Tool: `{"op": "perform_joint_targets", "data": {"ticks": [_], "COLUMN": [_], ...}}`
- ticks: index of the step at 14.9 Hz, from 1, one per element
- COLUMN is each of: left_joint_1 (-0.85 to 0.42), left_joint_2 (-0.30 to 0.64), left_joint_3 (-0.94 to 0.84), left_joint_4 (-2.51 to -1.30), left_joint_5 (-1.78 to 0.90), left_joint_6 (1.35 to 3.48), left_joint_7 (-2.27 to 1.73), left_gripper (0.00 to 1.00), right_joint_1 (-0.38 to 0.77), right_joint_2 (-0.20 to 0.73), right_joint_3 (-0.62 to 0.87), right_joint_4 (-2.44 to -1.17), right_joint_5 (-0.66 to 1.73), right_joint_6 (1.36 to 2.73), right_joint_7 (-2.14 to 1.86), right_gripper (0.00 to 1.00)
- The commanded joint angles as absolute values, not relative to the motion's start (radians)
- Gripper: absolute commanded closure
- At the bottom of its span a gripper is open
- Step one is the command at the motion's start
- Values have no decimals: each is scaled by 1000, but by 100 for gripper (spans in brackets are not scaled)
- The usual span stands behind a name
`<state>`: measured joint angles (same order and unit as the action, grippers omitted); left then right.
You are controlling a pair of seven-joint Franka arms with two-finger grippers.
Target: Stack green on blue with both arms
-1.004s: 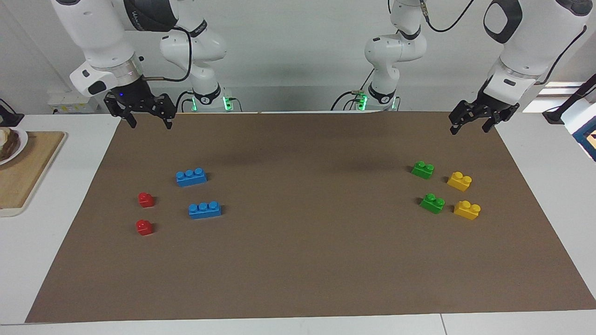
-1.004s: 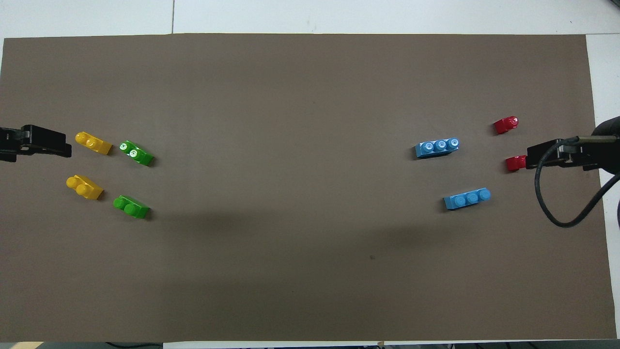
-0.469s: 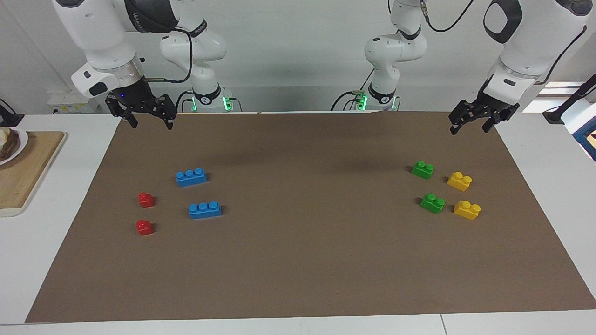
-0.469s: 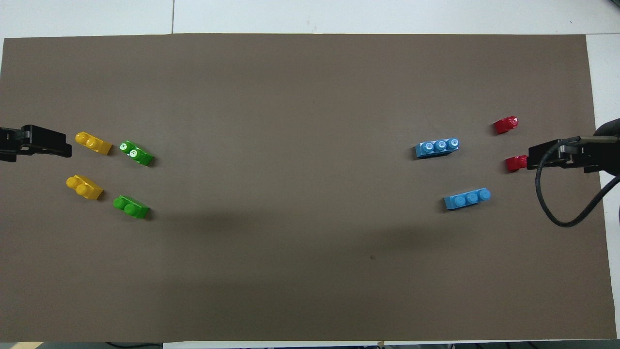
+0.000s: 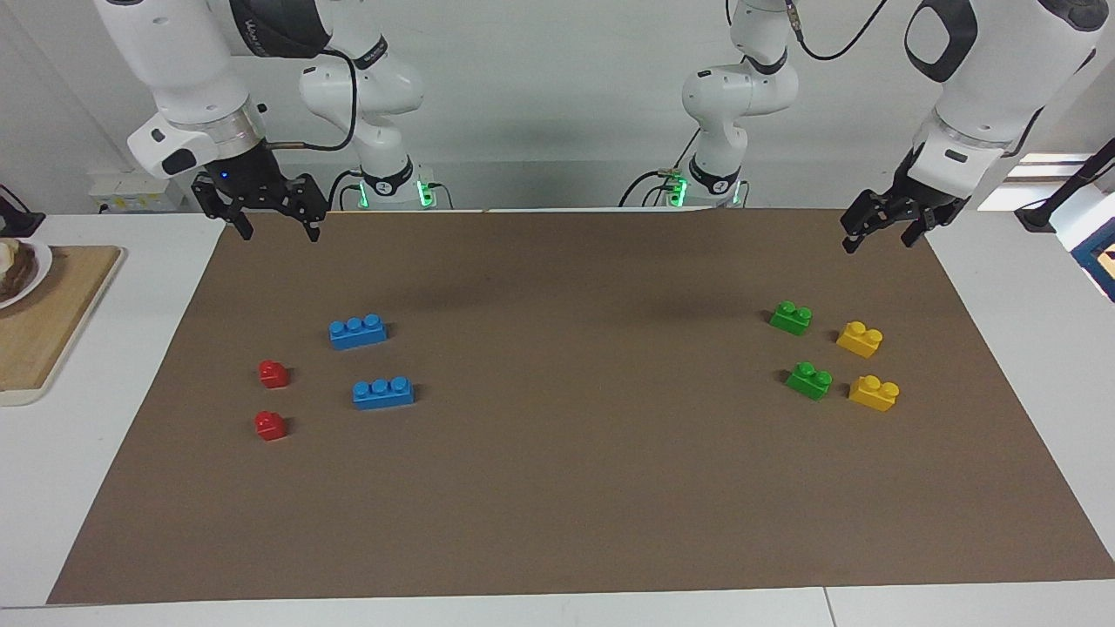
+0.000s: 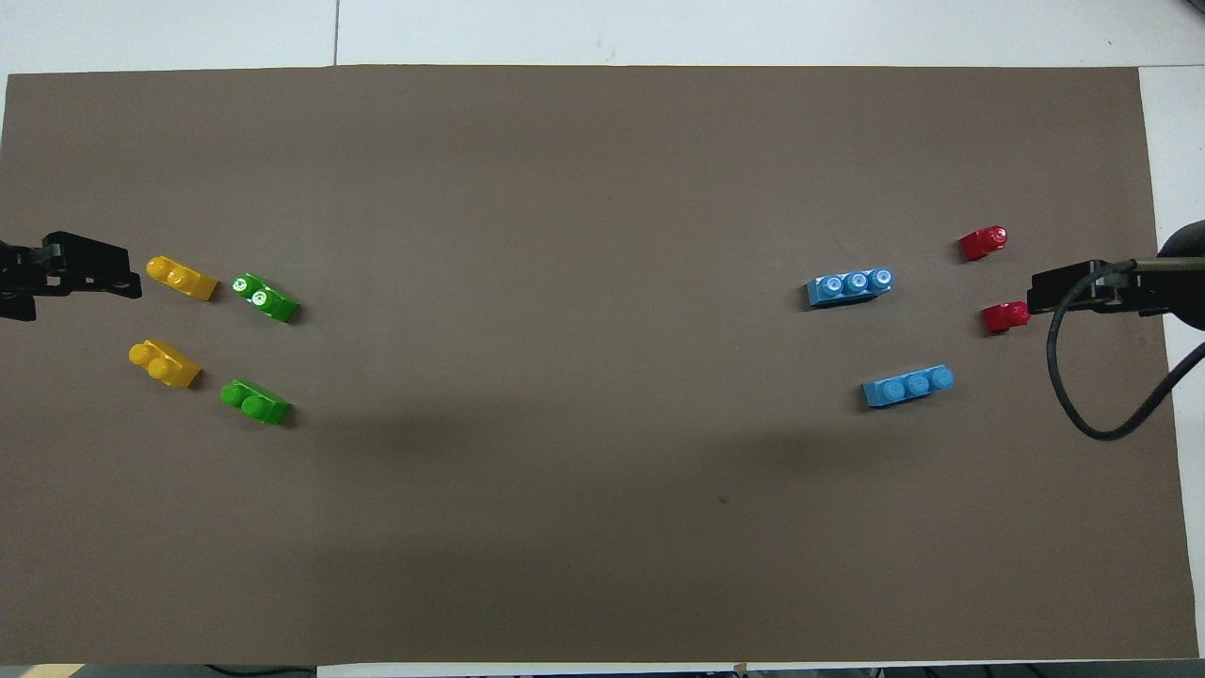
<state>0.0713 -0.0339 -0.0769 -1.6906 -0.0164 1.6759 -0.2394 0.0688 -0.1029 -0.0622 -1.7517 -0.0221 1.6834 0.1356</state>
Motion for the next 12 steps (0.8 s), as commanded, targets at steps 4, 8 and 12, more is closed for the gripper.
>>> {"op": "perform_joint_targets", "data": {"ticks": [4, 8, 12], "left_joint_1": [67, 66, 74], "left_joint_2": [-114, -66, 32], "left_joint_3": [-84, -84, -84], "left_joint_4": [-1897, -1977, -1985], "left_joint_5": [-2, -6, -6], "left_joint_6": [1853, 1995, 2109], "left_joint_7": [-610, -787, -839], "left_gripper": [0, 0, 0], "right_joint_1": [23, 14, -28], "right_joint_2": [-65, -3, 107], "right_joint_3": [-57, -58, -61], "right_joint_4": [-1779, -1764, -1700], "right_joint_5": [26, 109, 250], "right_joint_6": [1713, 1718, 1726], "right_joint_7": [470, 697, 854], "right_gripper": [5, 9, 12]}}
